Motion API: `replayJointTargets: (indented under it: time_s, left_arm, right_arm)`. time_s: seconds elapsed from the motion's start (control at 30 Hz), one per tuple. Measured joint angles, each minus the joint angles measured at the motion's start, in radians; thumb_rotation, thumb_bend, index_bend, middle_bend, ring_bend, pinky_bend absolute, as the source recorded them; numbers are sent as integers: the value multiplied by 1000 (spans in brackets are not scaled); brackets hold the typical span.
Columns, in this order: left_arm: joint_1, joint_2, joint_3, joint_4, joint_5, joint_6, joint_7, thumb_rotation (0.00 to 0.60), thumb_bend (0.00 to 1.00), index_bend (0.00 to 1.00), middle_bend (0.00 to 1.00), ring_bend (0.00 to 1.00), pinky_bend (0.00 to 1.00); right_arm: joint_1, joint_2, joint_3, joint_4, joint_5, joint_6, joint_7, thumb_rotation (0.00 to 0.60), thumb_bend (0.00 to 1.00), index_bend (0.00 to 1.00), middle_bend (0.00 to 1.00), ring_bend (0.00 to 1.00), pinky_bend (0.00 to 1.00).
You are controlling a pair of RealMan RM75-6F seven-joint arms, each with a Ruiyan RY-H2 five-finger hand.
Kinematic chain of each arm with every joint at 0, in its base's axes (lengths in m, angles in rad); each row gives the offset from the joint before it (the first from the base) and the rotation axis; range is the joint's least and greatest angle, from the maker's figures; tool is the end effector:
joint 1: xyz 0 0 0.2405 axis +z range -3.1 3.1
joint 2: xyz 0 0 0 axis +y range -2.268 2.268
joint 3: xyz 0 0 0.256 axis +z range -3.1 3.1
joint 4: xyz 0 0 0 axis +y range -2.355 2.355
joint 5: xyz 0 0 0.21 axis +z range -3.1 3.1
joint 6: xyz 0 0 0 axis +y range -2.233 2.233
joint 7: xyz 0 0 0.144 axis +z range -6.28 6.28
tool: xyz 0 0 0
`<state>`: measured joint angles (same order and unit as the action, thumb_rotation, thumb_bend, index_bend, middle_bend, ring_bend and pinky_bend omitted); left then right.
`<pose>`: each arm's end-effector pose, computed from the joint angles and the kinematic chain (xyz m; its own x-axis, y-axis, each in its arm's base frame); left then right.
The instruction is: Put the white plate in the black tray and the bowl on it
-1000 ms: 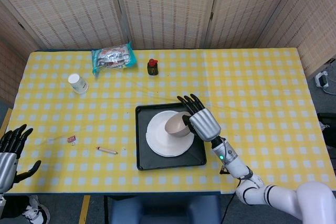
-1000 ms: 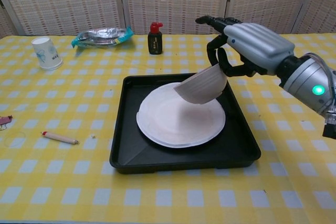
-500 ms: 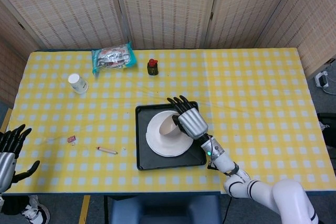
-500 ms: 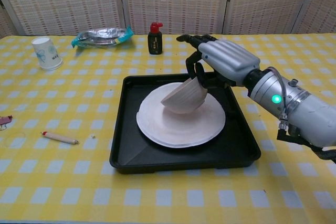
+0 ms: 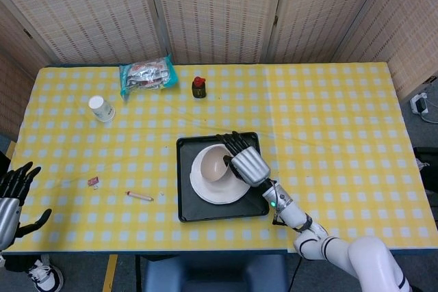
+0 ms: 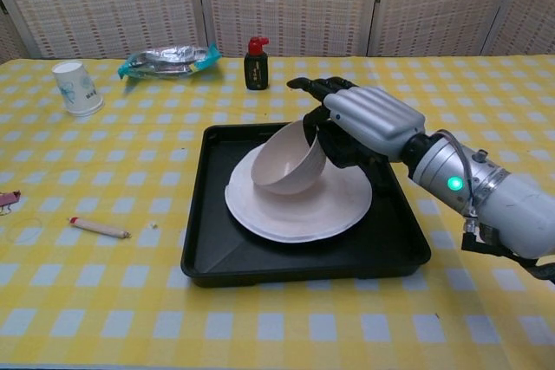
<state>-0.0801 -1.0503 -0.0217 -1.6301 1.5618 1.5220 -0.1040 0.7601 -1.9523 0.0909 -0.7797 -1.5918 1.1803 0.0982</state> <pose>-0.3054 0.1735 0.1768 0.3501 -0.0018 0.9367 0.9347 -0.0645 -0.3495 -0.1471 -0.3464 -0.0869 0.4140 -0.0406 0.9094 -0.7386 -0.5989 0.3095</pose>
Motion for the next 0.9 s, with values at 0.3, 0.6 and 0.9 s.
replayJointTargets:
  time_s: [0.3,0.6,0.9]
  left_arm:
    - [-3,-2,3,-6,1,-9,10,600,331,0,0,56,15]
    - [-3,-5,6,-6,6,-9,16,600,331,0,0,56,15]
    - [1,-2,7,-7,11,1,21,600,329,0,0,45,15]
  right_arm:
    - [-61,61,-11,-123,37,-2,-108,600,596,294,0,0,0]
    - [-114,125,-42,-225,30,28,-124,600,597,258,0,0,0]
    - [-163,217,-54,-363,22,89,-142,600,489,4,0,0,0]
